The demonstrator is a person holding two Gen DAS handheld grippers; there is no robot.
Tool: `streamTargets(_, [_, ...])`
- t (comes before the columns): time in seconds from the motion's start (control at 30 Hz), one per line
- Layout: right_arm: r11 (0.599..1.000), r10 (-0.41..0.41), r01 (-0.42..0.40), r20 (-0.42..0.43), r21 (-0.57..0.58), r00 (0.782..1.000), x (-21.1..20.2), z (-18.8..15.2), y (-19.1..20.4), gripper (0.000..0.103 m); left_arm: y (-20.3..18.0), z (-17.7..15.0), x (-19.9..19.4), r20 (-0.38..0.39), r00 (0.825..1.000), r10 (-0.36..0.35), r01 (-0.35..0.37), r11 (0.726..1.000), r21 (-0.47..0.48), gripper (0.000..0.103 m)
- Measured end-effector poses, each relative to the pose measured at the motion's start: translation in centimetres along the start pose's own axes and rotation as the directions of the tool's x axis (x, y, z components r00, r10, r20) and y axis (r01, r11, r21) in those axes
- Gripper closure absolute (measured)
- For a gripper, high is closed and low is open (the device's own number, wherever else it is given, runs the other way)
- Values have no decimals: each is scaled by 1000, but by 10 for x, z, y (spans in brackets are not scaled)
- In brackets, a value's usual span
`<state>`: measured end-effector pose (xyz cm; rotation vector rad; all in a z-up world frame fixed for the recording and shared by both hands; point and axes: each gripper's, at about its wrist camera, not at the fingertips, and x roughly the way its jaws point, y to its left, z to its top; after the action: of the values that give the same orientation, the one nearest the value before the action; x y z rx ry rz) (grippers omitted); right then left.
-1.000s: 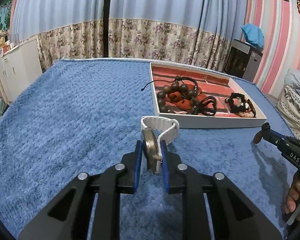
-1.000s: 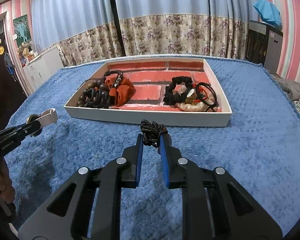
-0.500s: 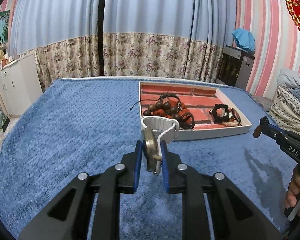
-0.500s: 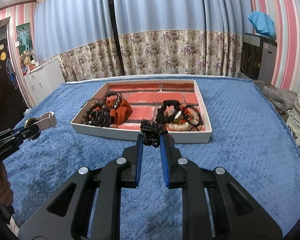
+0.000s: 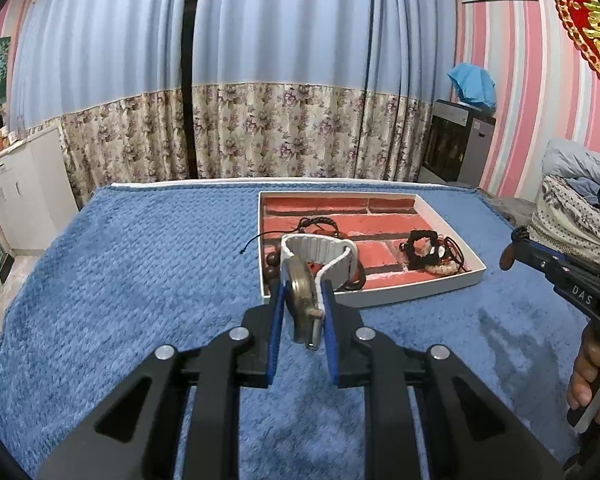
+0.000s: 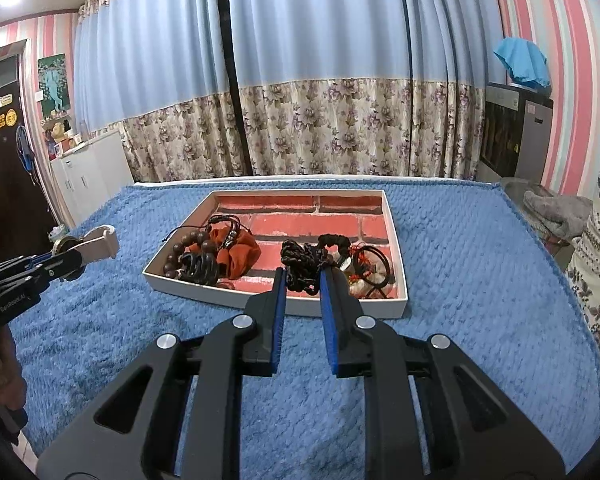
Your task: Organize jewelry
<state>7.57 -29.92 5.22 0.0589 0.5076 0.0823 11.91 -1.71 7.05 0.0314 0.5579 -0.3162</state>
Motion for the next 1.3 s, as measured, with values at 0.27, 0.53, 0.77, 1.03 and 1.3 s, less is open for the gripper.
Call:
streamTargets(0.27, [1000,7,-7,11,-15,1000,9,13,1,85,0,14,12,29,1000,-7,7,1000,10,87])
streamTargets(0.53, [1000,17,-17,1,-20,1000,26,17,-1,85,3,22,29,-3,1000,-9,10,999,53,98])
streamTargets(0.77, [1000,13,-13,-43,4,999,40,4,-11,85,10,-33,48,-148,989,8,-3,999,33,52])
streamTargets(1.03, [1000,22,-21,-57,12,998,42,-3,-8,85,14,-52,68,-194,980,47,-50,999,-13,44])
streamTargets(1.3, [1000,17,-16,-59,15,998,42,-3,-8,85,16,-61,68,-240,971,15,-37,995,-90,46])
